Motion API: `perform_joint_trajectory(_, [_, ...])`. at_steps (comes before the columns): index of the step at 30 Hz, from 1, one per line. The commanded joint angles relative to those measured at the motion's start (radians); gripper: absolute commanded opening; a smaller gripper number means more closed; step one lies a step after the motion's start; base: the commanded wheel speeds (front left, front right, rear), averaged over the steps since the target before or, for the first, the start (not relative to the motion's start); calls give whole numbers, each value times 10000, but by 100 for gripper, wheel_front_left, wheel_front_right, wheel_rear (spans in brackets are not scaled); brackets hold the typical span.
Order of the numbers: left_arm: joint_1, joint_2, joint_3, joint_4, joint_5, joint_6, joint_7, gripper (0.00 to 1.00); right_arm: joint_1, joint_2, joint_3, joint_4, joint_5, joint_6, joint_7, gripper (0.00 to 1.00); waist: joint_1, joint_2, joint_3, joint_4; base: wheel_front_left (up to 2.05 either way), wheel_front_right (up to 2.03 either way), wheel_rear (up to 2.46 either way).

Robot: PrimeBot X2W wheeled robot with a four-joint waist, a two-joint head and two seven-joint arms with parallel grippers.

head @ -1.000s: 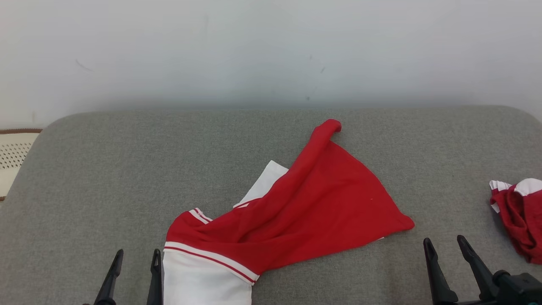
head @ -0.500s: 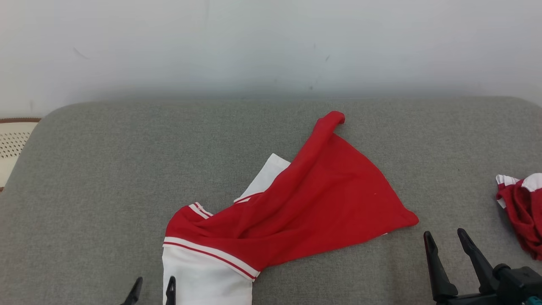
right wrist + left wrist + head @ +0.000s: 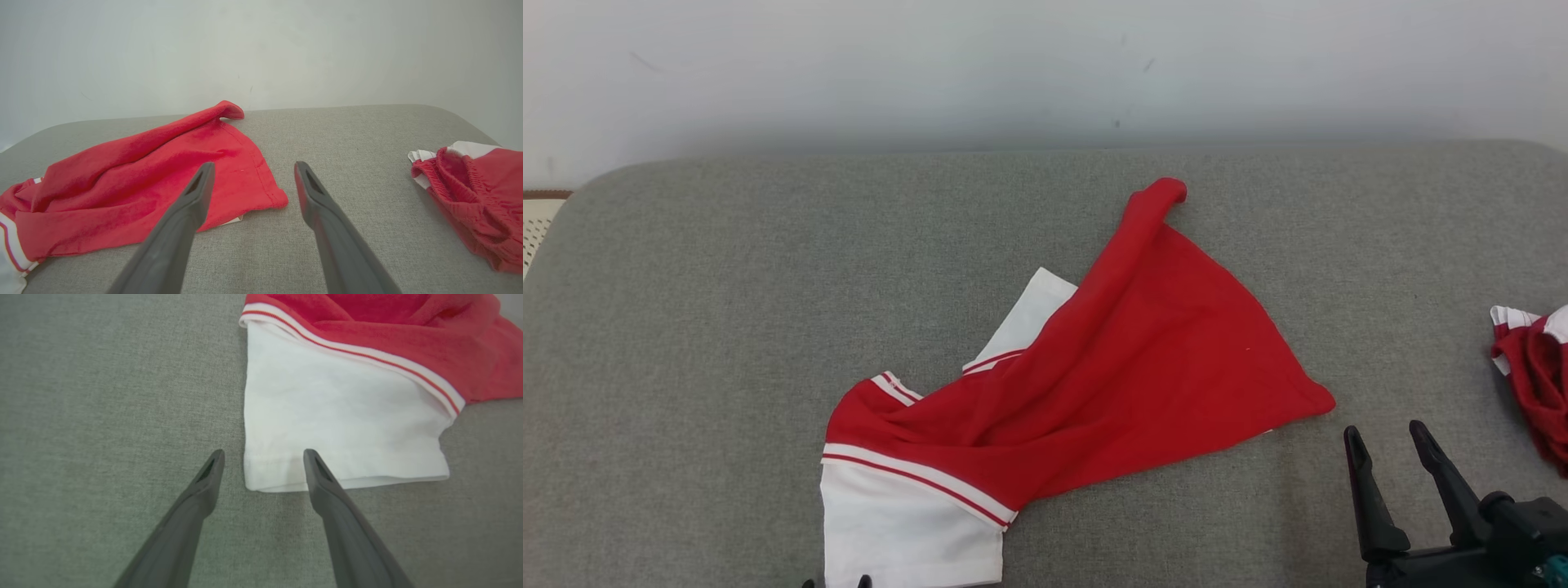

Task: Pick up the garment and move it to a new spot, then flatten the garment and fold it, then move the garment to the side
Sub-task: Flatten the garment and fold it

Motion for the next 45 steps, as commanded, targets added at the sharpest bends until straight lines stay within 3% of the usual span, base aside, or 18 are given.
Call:
perform_joint_trajectory(1, [-93,-9,3,102,-30,-84,-71,100,-58,-58,-14,16,13,-7,-53,100,-1,0,78,3,0,0,0])
perform_joint_trajectory(2, [-153,-25,-10,192,-55,-122,-100,82,-78,-67,-22,32,26,-7,-59,100,-1,0,100,-1,0,0,0])
perform_joint_trajectory(3, [-189,-27,-22,278,-69,-176,-113,47,-105,-82,-29,48,47,-7,-60,100,-1,0,116,-10,0,0,0])
perform_joint_trajectory(4, [-212,-51,-51,363,-120,-199,-98,0,-135,-97,-52,66,57,-7,-61,100,-1,0,133,-23,0,0,0])
perform_joint_trajectory(11, [-377,-65,-158,409,-83,-222,-173,0,-318,-279,-650,465,208,-7,89,100,-1,0,256,-23,0,0,0])
perform_joint_trajectory(16, [-556,17,-178,170,69,-118,-221,0,-934,-817,-814,1459,489,-7,250,100,-1,0,448,28,0,0,0])
perform_joint_trajectory(24, [-964,31,-397,-240,264,-86,-114,0,-2532,-1622,350,3605,1284,-7,313,100,-1,0,1031,283,0,0,0])
perform_joint_trajectory(33, [-1309,1,-546,-552,403,-51,-201,0,-3776,-1963,1538,5362,1964,-7,30,100,-1,0,1519,600,0,0,0])
perform_joint_trajectory(34, [-1335,-7,-563,-592,427,-29,-216,0,-3847,-1989,1608,5544,2038,-7,8,61,-1,0,1541,635,0,0,0])
perform_joint_trajectory(35, [-1365,7,-567,-626,466,3,-231,0,-3909,-2014,1709,5706,2116,-7,29,43,-1,0,1547,658,0,0,0])
perform_joint_trajectory(36, [-1381,30,-576,-653,493,18,-238,0,-3943,-2014,1801,5833,2205,-5,8,3,-1,0,1552,676,0,0,0])
perform_joint_trajectory(40, [-1418,35,-646,-978,563,97,-179,0,-3942,-2046,1878,5947,2524,-7,-311,0,-1,0,1529,706,0,0,0])
perform_joint_trajectory(45, [-1569,279,-565,-1917,878,309,-196,0,-3686,-2031,1640,5052,2872,-7,-776,0,-1,0,1368,634,0,0,0])
